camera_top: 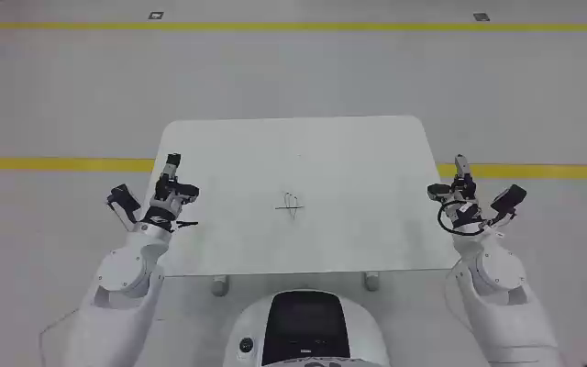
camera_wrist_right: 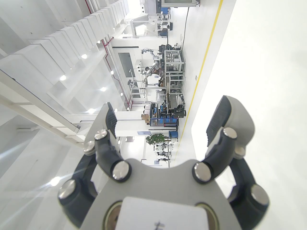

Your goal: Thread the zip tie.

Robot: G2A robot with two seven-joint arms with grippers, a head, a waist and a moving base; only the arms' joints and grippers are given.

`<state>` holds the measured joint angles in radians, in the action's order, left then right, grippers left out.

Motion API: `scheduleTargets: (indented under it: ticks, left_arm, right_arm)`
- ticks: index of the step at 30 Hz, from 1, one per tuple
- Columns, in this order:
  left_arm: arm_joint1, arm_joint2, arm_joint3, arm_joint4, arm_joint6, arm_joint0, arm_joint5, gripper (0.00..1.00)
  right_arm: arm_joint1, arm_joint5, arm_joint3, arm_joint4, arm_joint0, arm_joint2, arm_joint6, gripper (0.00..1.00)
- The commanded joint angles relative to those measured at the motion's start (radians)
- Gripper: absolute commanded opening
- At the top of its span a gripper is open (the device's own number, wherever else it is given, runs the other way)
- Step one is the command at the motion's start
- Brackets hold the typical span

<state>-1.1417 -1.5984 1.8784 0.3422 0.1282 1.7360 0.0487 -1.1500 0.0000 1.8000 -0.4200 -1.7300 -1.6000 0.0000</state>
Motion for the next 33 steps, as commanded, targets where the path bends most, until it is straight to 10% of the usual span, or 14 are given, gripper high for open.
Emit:
scheduleTargets:
  ticks: [1,2,3,4,5,6,7,10,15,26,33]
  left_arm:
    - [0.0,-0.001,-0.001,0.003,-0.004,0.0,-0.003,1.0]
    - [0.0,-0.001,-0.001,0.003,-0.004,0.0,-0.003,1.0]
    - [0.0,-0.002,0.0,0.001,-0.002,0.001,-0.002,1.0]
    - [0.0,-0.002,-0.001,0.002,-0.003,0.001,-0.003,1.0]
    - [0.0,-0.001,-0.001,0.003,-0.004,0.0,-0.003,1.0]
    - [0.0,-0.001,-0.001,0.003,-0.004,0.0,-0.003,1.0]
    - [0.0,-0.001,-0.001,0.003,-0.004,0.0,-0.003,1.0]
    - [0.002,0.017,0.016,0.003,0.074,-0.032,-0.004,1.0]
    - [0.016,0.052,0.059,-0.08,0.266,-0.098,0.141,1.0]
    - [0.02,0.07,0.086,-0.163,0.267,-0.12,0.157,1.0]
    - [0.032,0.188,0.091,-0.362,0.429,-0.249,0.291,1.0]
  right_arm:
    - [0.0,0.0,0.0,0.0,0.0,0.0,0.0,1.0]
    - [0.0,0.0,0.0,0.0,0.0,0.0,0.0,1.0]
    - [0.0,0.0,0.0,0.0,0.0,0.0,0.0,0.78]
    - [0.0,0.0,0.0,0.0,0.0,0.0,0.0,1.0]
    - [0.0,0.0,0.0,0.0,0.0,0.0,0.0,1.0]
    - [0.0,0.0,0.0,0.0,0.0,0.0,0.0,0.78]
    - [0.0,0.0,0.0,0.0,0.0,0.0,0.0,1.0]
    - [0.0,0.0,0.0,0.0,0.0,0.0,0.0,1.0]
    - [0.0,0.0,0.0,0.0,0.0,0.0,0.0,1.0]
    - [0.0,0.0,0.0,0.0,0.0,0.0,0.0,1.0]
    - [0.0,0.0,0.0,0.0,0.0,0.0,0.0,1.0]
